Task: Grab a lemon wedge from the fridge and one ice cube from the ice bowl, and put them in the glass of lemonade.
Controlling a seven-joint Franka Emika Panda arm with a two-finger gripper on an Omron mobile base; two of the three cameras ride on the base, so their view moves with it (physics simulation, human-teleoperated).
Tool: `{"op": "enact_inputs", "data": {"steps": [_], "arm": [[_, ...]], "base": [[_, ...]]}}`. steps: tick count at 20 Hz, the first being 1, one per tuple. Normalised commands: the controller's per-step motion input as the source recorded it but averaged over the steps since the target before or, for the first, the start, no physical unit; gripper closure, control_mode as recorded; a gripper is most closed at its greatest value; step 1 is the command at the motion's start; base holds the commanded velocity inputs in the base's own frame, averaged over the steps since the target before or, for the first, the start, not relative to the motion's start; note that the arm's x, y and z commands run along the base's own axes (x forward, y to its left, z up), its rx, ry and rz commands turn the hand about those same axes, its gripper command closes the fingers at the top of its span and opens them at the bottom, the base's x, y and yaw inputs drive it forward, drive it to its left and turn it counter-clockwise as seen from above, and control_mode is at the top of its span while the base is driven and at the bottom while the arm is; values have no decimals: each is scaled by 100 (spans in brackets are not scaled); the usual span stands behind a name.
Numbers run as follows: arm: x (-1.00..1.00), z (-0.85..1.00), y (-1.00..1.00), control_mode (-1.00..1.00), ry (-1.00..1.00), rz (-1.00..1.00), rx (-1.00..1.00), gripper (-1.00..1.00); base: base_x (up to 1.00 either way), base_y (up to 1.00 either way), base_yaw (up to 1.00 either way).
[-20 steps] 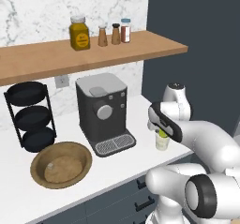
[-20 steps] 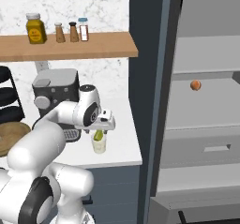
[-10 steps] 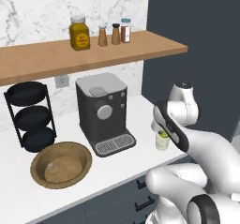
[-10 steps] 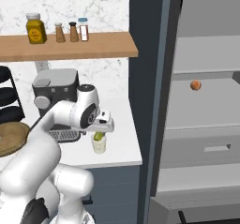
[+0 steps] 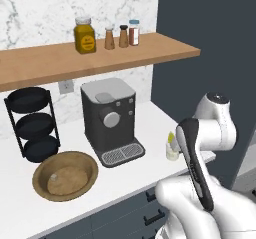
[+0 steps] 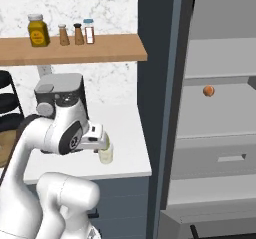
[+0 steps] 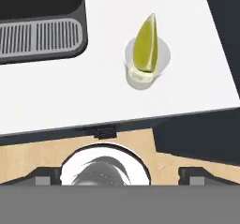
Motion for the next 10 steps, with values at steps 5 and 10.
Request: {"op": "enact_inputs", "data": {"steps": [5, 10], "arm": [[-97, 100, 7, -100, 0, 9, -7, -100], [-82, 100, 20, -100, -2, 12, -11, -100]], "base": [[0, 0, 0], [0, 0, 0]]}}
